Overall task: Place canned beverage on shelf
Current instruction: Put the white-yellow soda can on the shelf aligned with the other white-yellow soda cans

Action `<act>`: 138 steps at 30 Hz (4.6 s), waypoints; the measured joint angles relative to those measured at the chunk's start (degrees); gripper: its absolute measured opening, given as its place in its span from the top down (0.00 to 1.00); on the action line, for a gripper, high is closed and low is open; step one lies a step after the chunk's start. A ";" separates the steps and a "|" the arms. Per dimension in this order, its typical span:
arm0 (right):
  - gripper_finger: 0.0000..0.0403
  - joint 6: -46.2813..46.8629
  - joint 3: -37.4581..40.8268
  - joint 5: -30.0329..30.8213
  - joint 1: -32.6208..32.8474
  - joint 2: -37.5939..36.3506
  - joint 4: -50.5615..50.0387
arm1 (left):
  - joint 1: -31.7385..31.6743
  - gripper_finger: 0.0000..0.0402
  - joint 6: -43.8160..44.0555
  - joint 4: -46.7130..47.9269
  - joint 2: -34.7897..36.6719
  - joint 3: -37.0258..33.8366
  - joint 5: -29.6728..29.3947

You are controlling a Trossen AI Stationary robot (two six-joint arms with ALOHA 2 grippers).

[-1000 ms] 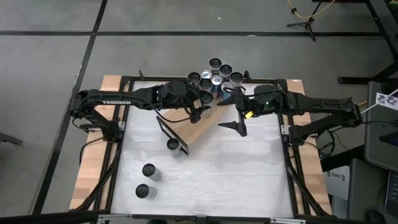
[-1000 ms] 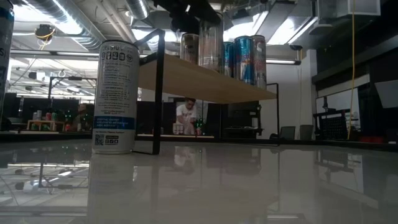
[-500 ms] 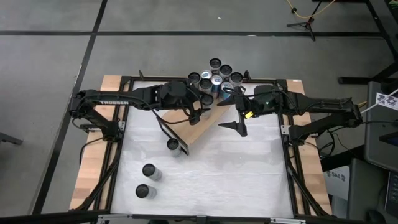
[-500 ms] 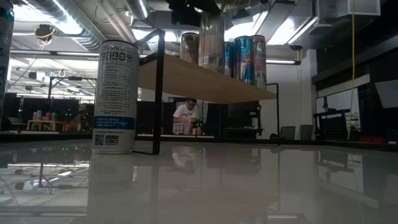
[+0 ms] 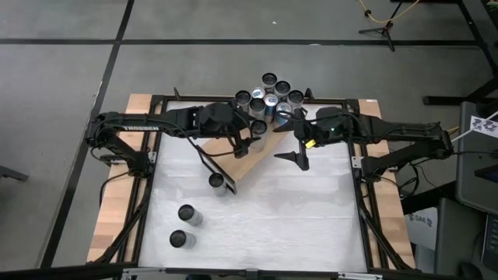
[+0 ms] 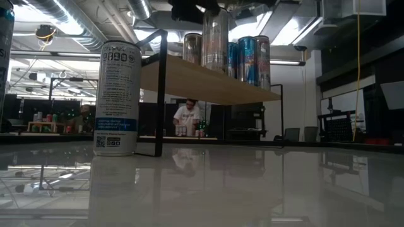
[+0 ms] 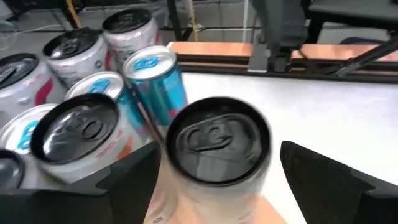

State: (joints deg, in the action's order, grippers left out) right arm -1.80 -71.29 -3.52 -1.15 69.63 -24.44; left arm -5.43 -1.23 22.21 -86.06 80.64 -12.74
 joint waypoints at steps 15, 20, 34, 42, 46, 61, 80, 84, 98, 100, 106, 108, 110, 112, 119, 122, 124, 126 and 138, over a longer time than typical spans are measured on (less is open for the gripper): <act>0.04 0.00 0.02 0.91 0.02 1.30 0.26 | 2.09 0.20 -0.36 6.33 4.78 0.09 0.54; 0.04 0.00 0.02 1.48 0.02 3.73 0.19 | 3.80 0.20 -0.33 10.74 4.74 0.04 0.38; 0.04 -0.02 0.02 6.18 0.00 6.88 0.34 | 4.63 0.20 4.10 12.81 3.54 -0.07 -4.71; 0.04 -0.02 0.02 6.18 0.00 6.88 0.64 | 4.59 0.20 3.81 10.66 0.15 -0.07 -4.61; 0.04 -0.14 0.02 7.44 0.00 6.88 0.69 | 4.74 0.20 3.75 10.43 0.13 -0.07 -4.25; 0.04 -0.21 0.02 10.29 -0.04 6.88 0.80 | 5.46 0.20 3.57 9.82 0.13 -0.07 -2.17; 0.04 -0.22 0.02 10.44 0.02 2.76 0.39 | 5.49 0.20 3.75 8.21 0.13 -0.07 -1.45; 0.04 -0.22 0.02 10.42 0.02 1.73 0.28 | 5.49 0.20 3.80 5.75 0.13 -0.07 -1.50; 0.04 -0.22 0.00 10.40 0.02 0.85 -0.16 | 5.29 0.20 3.67 2.07 0.13 -0.07 -4.19; 0.04 -0.22 0.00 10.40 0.02 0.85 -0.16 | 4.97 0.20 3.64 1.42 0.13 -0.07 -4.79; 0.04 -0.22 0.00 10.40 0.02 0.85 -0.25 | 4.32 0.20 3.64 0.47 0.13 -0.07 -4.90; 0.04 -0.22 0.00 10.40 0.02 0.85 -0.57 | 4.33 0.20 3.62 1.44 0.15 -0.07 -5.00; 0.04 -0.22 0.00 10.38 0.02 0.84 -1.48 | 4.33 0.20 3.62 2.61 0.42 -0.07 -5.07; 0.04 -0.19 0.00 10.38 0.02 0.85 -2.50 | 4.33 0.20 3.68 3.39 0.61 -0.06 -5.10; 0.04 1.12 0.00 7.26 0.02 0.83 -6.77 | 4.49 0.20 5.47 7.31 -0.56 -0.02 -4.23; 0.04 1.86 0.04 6.49 0.04 0.85 -7.57 | 4.90 0.20 5.54 7.37 -2.18 -0.02 -4.16; 0.04 1.89 0.47 6.46 0.04 0.99 -7.23 | 5.20 0.20 5.51 7.35 -3.22 -0.02 -4.11; 0.04 1.95 1.18 6.46 0.04 1.05 -7.46 | 5.41 0.20 5.33 7.37 -4.27 -0.02 -4.06; 0.04 1.95 3.15 6.51 0.00 2.77 -5.16 | 5.66 0.20 5.13 4.23 -6.66 -0.07 -4.26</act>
State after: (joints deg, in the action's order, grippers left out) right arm 0.14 -68.14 2.98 -1.15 72.40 -29.60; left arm 0.23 3.90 26.44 -92.72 80.58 -17.00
